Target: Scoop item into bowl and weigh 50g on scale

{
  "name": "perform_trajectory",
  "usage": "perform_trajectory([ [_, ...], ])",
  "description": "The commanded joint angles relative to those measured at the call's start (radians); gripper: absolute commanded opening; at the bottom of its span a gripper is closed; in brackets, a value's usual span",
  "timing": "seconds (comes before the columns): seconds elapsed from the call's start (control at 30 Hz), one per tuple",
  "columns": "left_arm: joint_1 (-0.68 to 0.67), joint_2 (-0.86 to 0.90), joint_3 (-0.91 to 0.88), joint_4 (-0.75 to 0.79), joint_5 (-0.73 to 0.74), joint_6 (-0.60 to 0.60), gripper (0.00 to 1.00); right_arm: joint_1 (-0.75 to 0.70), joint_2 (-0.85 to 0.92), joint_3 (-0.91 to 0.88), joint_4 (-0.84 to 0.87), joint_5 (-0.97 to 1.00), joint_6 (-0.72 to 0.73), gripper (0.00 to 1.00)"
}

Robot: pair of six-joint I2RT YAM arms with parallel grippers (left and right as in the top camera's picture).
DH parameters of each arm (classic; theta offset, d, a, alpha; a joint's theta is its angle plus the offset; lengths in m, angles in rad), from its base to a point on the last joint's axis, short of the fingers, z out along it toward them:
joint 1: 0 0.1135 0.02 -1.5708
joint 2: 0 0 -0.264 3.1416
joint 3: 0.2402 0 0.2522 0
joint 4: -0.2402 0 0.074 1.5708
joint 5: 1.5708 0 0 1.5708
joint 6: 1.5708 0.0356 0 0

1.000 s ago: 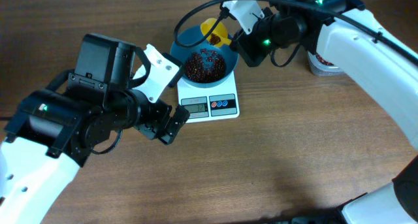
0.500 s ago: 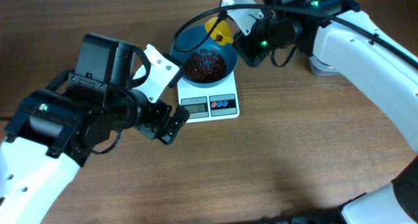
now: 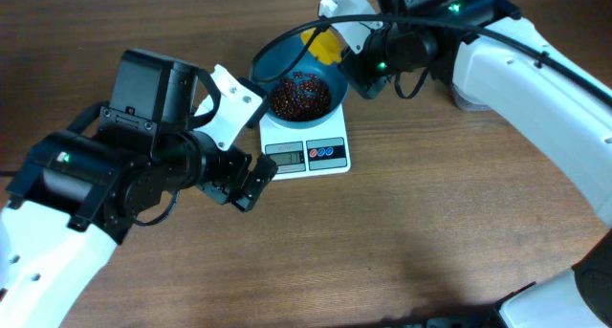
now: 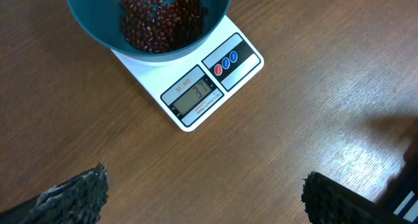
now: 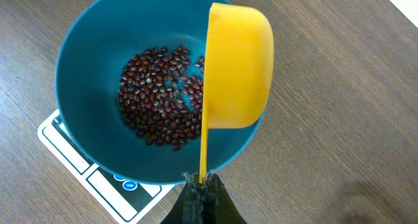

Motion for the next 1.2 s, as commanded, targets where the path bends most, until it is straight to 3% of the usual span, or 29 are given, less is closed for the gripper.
perform_trajectory([
  [0.0,0.002,0.002,0.016,0.001,0.011,0.016,0.99,-0.006,-0.028,0.024,0.001,-0.043,0.006,0.04],
  [0.2,0.002,0.002,0.016,0.001,0.011,0.016,0.99,-0.048,-0.037,0.046,-0.004,-0.077,0.027,0.04],
  [0.33,0.002,0.002,0.016,0.001,0.011,0.016,0.99,-0.213,-0.064,0.122,-0.019,-0.076,0.027,0.04],
  [0.5,0.002,0.002,0.016,0.001,0.011,0.016,0.99,-0.464,-0.069,0.131,-0.137,0.233,0.026,0.04],
  [0.63,0.002,0.002,0.016,0.001,0.011,0.016,0.99,-0.586,-0.049,0.130,-0.215,0.246,0.026,0.04],
  [0.8,0.002,0.002,0.016,0.001,0.011,0.015,0.99,-0.602,0.047,0.126,-0.328,0.238,0.026,0.04],
  [1.17,0.002,0.002,0.016,0.001,0.011,0.016,0.99,-0.602,0.190,0.125,-0.353,0.121,0.026,0.04],
])
